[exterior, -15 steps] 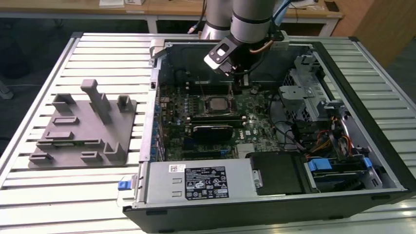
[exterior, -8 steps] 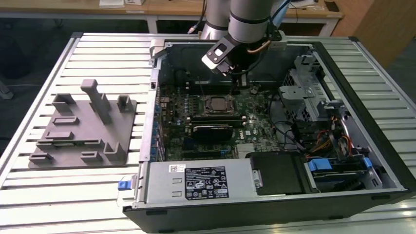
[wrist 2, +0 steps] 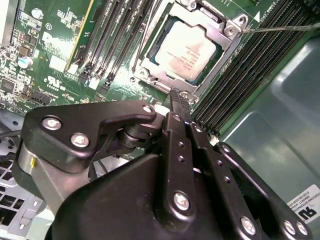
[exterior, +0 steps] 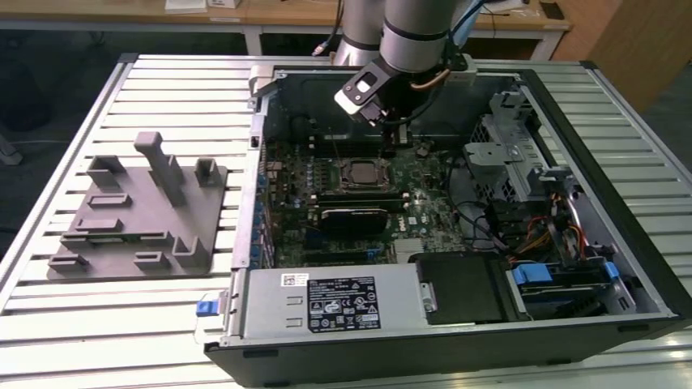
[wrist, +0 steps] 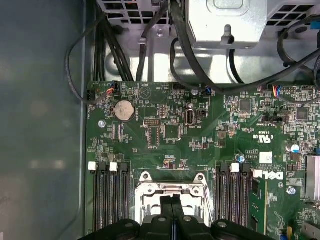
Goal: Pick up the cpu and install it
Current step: 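Close the cpu cover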
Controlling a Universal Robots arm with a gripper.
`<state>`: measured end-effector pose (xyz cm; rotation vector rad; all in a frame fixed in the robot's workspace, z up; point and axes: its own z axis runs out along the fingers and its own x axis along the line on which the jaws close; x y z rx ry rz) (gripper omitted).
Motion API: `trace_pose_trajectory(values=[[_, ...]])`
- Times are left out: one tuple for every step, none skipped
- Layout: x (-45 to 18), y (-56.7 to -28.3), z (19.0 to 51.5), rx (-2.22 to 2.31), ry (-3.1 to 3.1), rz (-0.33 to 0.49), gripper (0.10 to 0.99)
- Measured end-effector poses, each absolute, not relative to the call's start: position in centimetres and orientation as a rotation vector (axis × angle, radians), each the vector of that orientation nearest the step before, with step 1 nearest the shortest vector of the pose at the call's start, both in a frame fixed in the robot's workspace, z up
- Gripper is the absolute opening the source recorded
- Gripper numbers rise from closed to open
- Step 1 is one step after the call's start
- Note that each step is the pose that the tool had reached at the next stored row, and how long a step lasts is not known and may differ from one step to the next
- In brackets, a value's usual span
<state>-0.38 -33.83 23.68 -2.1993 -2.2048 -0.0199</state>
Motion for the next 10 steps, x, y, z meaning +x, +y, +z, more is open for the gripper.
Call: trace_pose_trajectory(values=[[-0.4, -33.8, 23.7, -2.199, -2.205, -0.020, 0.106], [-0.4, -33.8, 23.7, -2.199, -2.205, -0.020, 0.106], [-0.4, -33.8, 23.7, -2.199, -2.205, -0.020, 0.106], [-0.5, -33.8, 23.6, -2.199, -2.205, -0.020, 0.106], [-0.6, -33.8, 23.6, -2.199, -2.205, -0.020, 0.106], [-0.8, -33.9, 23.6, -2.199, -2.205, -0.020, 0.106], [-1.0, -33.9, 23.6, -2.199, -2.205, -0.020, 0.106], [-1.2, -33.9, 23.5, -2.199, -2.205, -0.020, 0.106], [-1.4, -34.0, 23.5, -2.199, -2.205, -0.020, 0.106], [-1.6, -34.0, 23.4, -2.199, -2.205, -0.020, 0.106]])
